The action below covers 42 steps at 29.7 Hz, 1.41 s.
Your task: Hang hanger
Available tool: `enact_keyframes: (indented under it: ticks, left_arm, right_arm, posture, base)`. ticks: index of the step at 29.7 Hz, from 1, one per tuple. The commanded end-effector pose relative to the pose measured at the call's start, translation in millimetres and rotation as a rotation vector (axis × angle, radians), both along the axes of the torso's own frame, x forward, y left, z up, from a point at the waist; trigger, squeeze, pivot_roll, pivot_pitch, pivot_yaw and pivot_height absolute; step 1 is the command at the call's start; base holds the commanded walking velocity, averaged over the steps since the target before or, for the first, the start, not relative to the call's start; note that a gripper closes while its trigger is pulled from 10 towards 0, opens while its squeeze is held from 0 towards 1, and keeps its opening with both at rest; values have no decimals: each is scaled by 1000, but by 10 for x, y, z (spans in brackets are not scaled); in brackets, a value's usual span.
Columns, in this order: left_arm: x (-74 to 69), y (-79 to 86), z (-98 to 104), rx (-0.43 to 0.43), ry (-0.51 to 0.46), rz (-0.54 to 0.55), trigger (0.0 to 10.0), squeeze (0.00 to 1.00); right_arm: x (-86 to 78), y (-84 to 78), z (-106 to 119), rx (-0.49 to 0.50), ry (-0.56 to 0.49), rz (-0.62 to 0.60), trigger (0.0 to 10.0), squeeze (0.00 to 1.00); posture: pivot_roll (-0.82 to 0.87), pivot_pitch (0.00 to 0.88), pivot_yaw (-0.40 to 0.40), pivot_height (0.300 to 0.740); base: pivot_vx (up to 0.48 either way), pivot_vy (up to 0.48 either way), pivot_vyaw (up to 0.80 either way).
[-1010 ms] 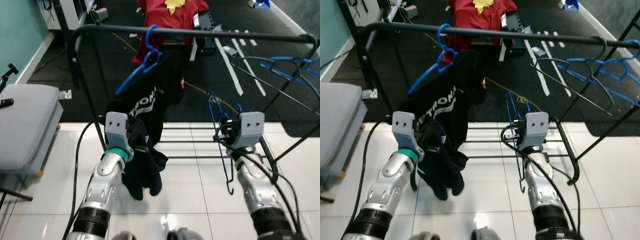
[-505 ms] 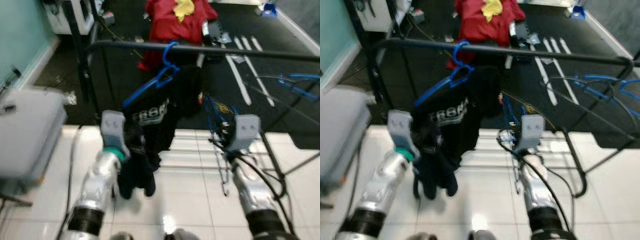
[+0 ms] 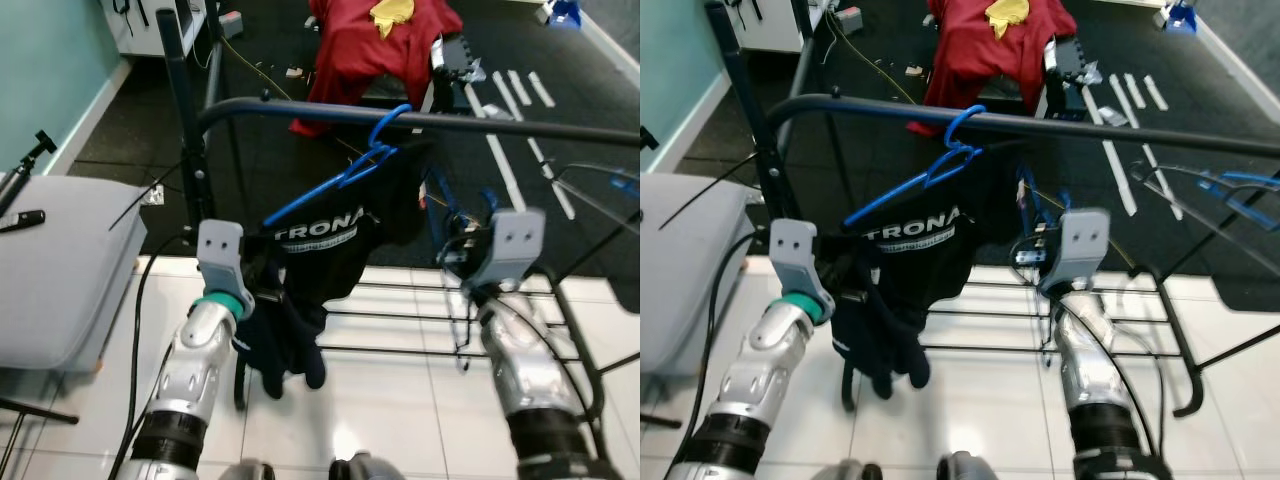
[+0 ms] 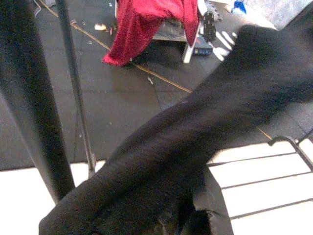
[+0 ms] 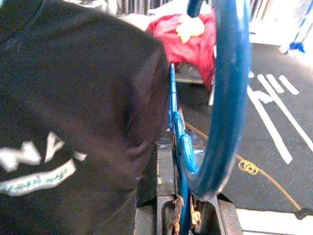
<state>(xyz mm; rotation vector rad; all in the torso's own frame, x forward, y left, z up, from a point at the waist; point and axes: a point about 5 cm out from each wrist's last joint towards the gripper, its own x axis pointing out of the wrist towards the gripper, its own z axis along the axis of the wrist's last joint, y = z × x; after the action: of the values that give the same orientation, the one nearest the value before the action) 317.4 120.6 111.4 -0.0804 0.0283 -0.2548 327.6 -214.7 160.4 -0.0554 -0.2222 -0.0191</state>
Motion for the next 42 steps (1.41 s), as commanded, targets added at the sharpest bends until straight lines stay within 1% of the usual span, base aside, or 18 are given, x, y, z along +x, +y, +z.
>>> enact_keyframes:
  ticks: [1,2,3,4,7,8,9,10,12,15,24,26,28,30,31,35,36,42]
  left_arm:
    - [-25,-39,44,-4,-21,-22,10000,0]
    - [-33,-42,48,2,-23,-27,10000,0]
    - [-33,-42,48,2,-23,-27,10000,0]
    - [-38,-40,54,6,-26,-28,10000,0]
    - [-38,-40,54,6,-26,-28,10000,0]
    - [-40,-34,60,9,-28,-28,10000,0]
    - [-40,-34,60,9,-28,-28,10000,0]
    - [-43,-25,67,11,-31,-26,10000,0]
    - [-43,-25,67,11,-31,-26,10000,0]
    - [-39,-20,77,15,-35,-23,10000,0]
    - [-38,-21,81,20,-36,-27,10000,0]
    - [-38,-23,80,21,-34,-31,10000,0]
    - [-46,-45,69,27,-21,-56,10000,0]
    - [-46,-45,69,27,-21,-56,10000,0]
    - [-51,-54,64,30,-16,-65,10000,0]
    - [-51,-54,64,30,-16,-65,10000,0]
    - [-57,-65,59,33,-13,-74,10000,0]
    - [-65,-80,62,50,-19,-92,10000,0]
  right_arm:
    - [-20,-92,123,7,-44,-34,10000,0]
    - [-15,-123,258,6,-92,-47,10000,0]
    - [-15,-123,258,6,-92,-47,10000,0]
    - [-13,-148,369,4,-133,-62,10000,0]
    - [-13,-148,369,4,-133,-62,10000,0]
    - [-9,-177,490,14,-175,-76,10000,0]
    - [-9,-177,490,14,-175,-76,10000,0]
    - [-10,-203,616,16,-225,-94,10000,0]
    - [-10,-203,616,16,-225,-94,10000,0]
    - [-25,-218,706,22,-268,-112,10000,0]
    - [-50,-212,737,30,-265,-109,10000,0]
    - [-28,-238,773,42,-248,-106,10000,0]
    - [65,-320,821,42,-111,-86,10000,0]
    - [65,-320,821,42,-111,-86,10000,0]
    - [98,-354,830,45,-43,-72,10000,0]
    - [98,-354,830,45,-43,-72,10000,0]
    - [149,-420,888,34,19,-57,10000,0]
    - [196,-469,928,34,63,-44,10000,0]
  posture:
    - [-89,86,21,740]
    - [-89,89,21,740]
    - [-89,89,21,740]
    - [-89,91,21,740]
    - [-89,91,21,740]
    - [-86,95,22,740]
    - [-86,95,22,740]
    - [-85,97,21,740]
    - [-85,97,21,740]
    - [-84,97,22,740]
    - [-84,97,22,740]
    - [-87,99,31,740]
    - [-88,101,31,740]
    - [-88,101,31,740]
    - [-88,101,31,740]
    - [-88,101,31,740]
    - [-90,100,28,740]
    - [-88,95,25,740]
  base:
    - [0,0,0]
    - [0,0,0]
    - [0,0,0]
    - [0,0,0]
    - [0,0,0]
    - [0,0,0]
    - [0,0,0]
    - [0,0,0]
    - [0,0,0]
    - [0,0,0]
    - [0,0,0]
    - [0,0,0]
    - [0,0,0]
    - [0,0,0]
    - [0,0,0]
    - [0,0,0]
    - [0,0,0]
    - [0,0,0]
